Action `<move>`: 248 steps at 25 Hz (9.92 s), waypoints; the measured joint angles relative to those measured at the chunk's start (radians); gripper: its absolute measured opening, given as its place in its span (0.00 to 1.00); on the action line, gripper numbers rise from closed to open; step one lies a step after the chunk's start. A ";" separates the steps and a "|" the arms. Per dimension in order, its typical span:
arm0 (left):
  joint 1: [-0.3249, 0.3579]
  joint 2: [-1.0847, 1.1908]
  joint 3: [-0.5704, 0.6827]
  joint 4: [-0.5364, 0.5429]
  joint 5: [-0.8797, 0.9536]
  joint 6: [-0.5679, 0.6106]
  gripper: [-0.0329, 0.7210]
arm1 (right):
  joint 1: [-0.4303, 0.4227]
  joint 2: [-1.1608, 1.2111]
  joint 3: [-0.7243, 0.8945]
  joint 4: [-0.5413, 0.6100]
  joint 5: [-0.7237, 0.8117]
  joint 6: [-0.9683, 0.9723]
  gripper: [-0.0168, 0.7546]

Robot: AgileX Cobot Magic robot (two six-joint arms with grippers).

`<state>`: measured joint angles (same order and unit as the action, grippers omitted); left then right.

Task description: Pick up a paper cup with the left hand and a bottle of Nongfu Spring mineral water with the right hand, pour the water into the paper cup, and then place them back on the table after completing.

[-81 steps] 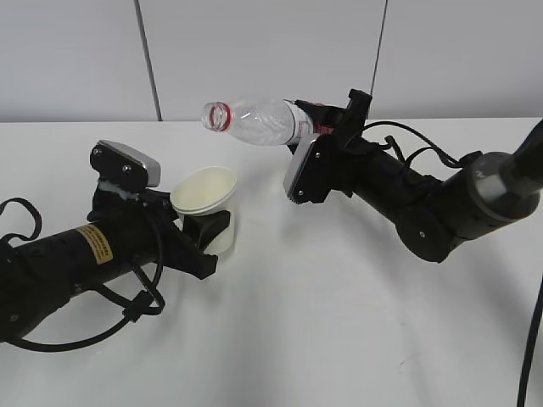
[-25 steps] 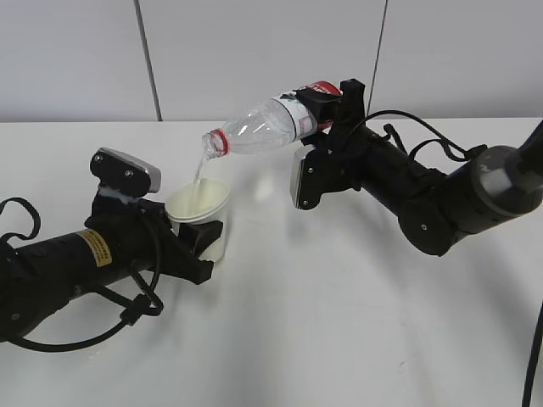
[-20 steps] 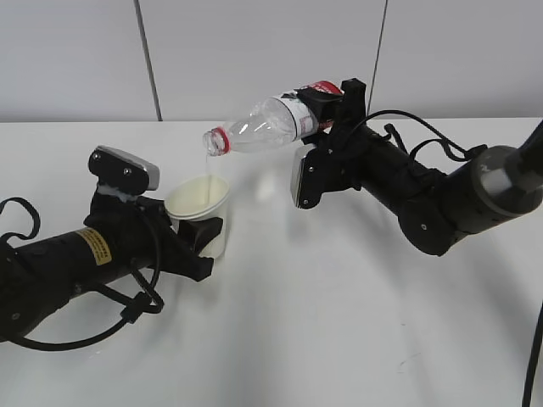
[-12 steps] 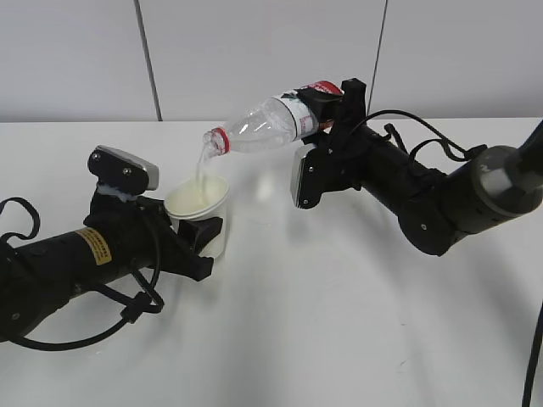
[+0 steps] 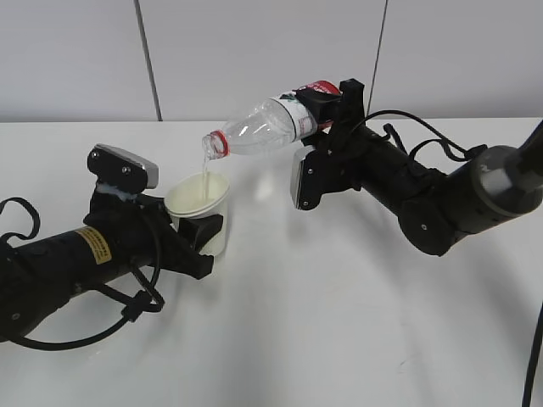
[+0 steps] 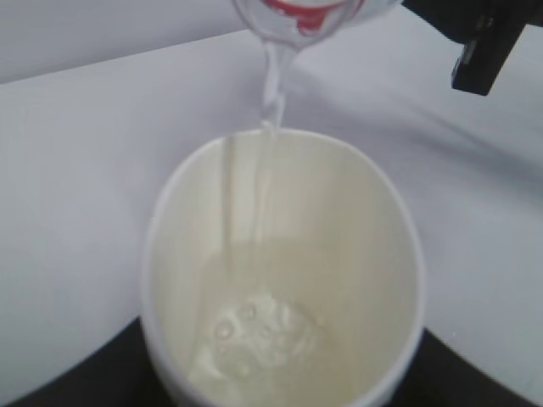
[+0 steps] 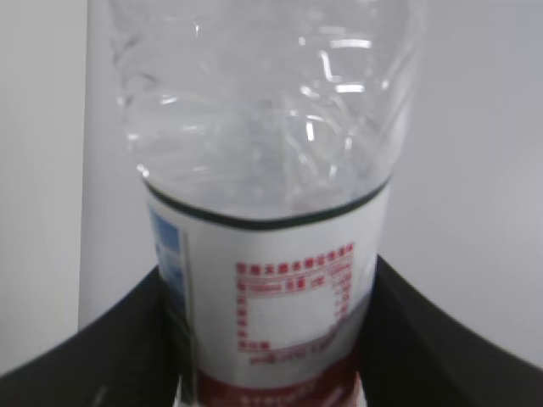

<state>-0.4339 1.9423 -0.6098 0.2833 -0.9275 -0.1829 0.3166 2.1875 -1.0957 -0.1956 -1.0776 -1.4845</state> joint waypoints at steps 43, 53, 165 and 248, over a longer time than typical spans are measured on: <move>0.000 0.000 0.000 -0.089 -0.103 0.085 0.53 | 0.000 -0.002 0.106 -0.017 -0.008 1.117 0.55; 0.000 0.102 0.000 -0.122 -0.172 0.085 0.53 | 0.000 -0.006 0.125 -0.032 0.021 1.473 0.55; 0.258 -0.485 -0.460 -0.213 1.860 0.244 0.79 | -0.327 -0.477 -0.311 0.163 2.291 1.364 0.79; 0.396 -1.944 0.080 -0.298 2.032 0.158 0.73 | -0.327 -2.205 0.596 0.153 2.231 1.393 0.78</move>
<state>-0.0374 -0.0017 -0.5303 -0.0150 1.1040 -0.0253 -0.0100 -0.0174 -0.4996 -0.0431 1.1537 -0.0919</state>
